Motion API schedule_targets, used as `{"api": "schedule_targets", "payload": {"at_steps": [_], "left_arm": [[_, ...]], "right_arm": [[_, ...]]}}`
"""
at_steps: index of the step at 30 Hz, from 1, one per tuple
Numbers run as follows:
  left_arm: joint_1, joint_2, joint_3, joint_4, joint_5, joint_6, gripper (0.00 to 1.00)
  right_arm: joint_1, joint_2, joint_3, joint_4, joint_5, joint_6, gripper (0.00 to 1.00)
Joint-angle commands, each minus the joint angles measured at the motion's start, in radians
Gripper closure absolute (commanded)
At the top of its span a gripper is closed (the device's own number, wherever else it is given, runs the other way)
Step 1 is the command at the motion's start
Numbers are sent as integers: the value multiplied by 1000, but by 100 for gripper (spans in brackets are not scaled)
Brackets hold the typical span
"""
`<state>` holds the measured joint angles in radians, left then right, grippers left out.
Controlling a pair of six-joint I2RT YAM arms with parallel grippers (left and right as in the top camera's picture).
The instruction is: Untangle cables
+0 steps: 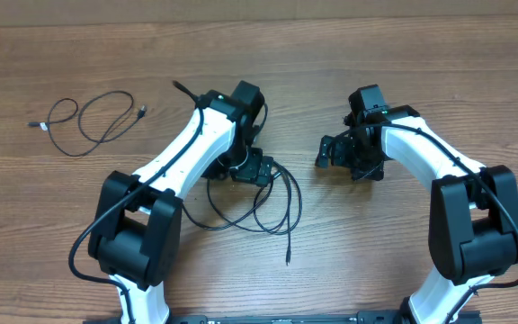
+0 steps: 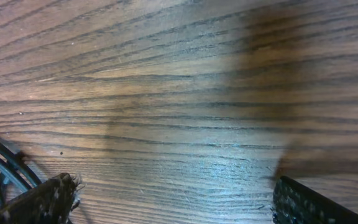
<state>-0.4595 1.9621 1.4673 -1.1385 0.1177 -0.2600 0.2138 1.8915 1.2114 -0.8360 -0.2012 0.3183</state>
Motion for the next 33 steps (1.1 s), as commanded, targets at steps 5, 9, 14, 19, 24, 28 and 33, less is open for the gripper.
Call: {"api": "schedule_targets", "payload": {"at_steps": [5,9,14,19,24,28,33], "left_arm": [[-19,0,-113,80,14,-93,2],[-19,-1,-114,86,16,-92,34],[2,-1,-38,18,101,1,89],[4,-1,22,-20,162,30,96],[-42,0,-11,-13,182,100,85],[-88,0,-47,-12,195,170,69],[-124,0,-94,38,198,201,58]], "right_arm": [[-1,-6,12,5,14,8,0],[-1,-6,12,5,14,8,0],[-1,-6,12,5,14,8,0],[-1,-6,12,5,14,8,0],[-1,-6,12,5,14,8,0],[-1,-6,12,5,14,8,0],[-1,-6,12,5,14,8,0]]}}
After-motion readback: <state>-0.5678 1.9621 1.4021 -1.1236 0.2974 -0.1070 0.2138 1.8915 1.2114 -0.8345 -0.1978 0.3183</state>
